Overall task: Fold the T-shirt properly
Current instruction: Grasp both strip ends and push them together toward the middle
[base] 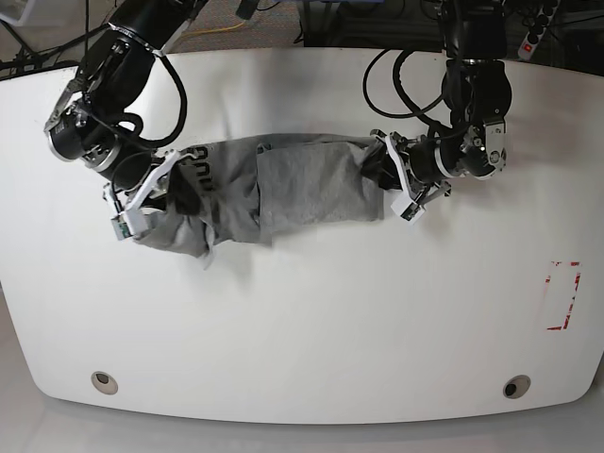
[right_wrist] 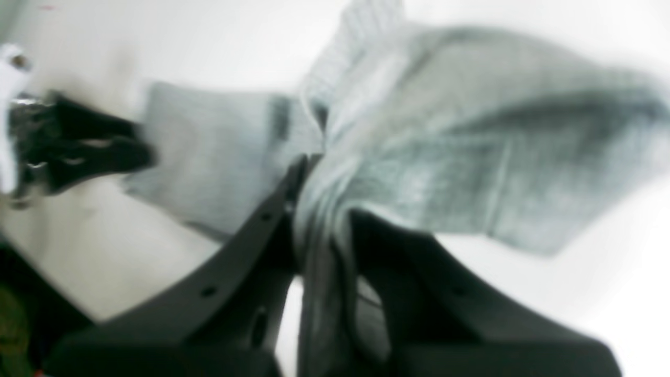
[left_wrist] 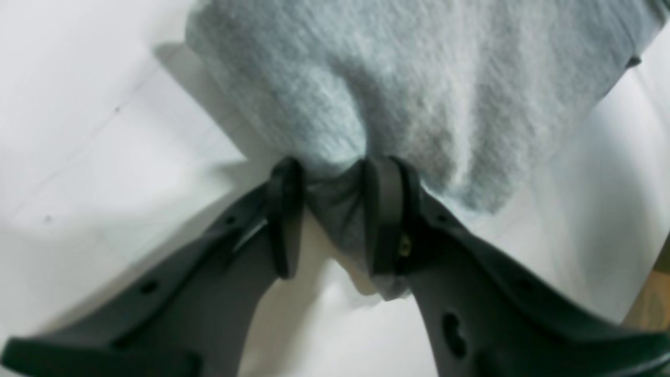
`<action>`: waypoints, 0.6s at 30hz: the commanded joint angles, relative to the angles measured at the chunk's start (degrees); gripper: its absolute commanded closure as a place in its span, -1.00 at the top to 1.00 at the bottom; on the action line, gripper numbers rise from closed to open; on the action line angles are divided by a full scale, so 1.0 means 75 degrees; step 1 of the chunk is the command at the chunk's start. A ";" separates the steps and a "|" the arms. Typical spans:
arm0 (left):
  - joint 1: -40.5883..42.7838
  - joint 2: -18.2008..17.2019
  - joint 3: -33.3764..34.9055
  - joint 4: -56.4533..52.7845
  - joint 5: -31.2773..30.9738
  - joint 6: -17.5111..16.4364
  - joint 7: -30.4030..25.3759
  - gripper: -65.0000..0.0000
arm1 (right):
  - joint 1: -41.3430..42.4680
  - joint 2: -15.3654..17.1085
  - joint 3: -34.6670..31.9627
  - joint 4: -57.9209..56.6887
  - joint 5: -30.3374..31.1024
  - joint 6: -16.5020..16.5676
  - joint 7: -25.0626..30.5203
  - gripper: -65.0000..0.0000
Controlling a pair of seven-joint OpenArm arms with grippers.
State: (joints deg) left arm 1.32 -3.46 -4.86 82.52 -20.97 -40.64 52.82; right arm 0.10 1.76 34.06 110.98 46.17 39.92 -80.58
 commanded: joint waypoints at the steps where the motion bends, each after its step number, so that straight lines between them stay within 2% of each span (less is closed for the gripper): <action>1: 0.0052 -0.0048 0.0010 -0.0049 0.0856 0.0086 0.0512 -0.44 | -0.0007 -0.0182 -0.0469 0.0177 0.0543 0.0010 0.0077 -1.00; 7: 0.0041 -0.0001 0.0010 -0.0014 0.0868 0.0086 0.0524 -0.44 | 0.0004 -0.0850 -0.1195 0.0142 0.0589 0.0010 0.0077 -1.00; 11: 0.0041 -0.0001 0.0010 -0.0014 0.0845 0.0086 0.0524 -0.44 | 0.0063 -0.1225 -0.1535 -0.0409 0.0589 0.0010 0.0129 -1.00; 18: 0.0052 -0.0001 0.0010 -0.0014 0.0833 0.0086 0.0524 -0.45 | 0.0063 -0.1260 -0.2614 -0.1206 0.0589 0.0010 0.0985 -1.00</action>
State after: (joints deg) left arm 1.26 -3.18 -4.82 82.72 -19.53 -40.82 52.60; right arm -0.49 -7.46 16.78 102.63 48.31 39.88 -77.23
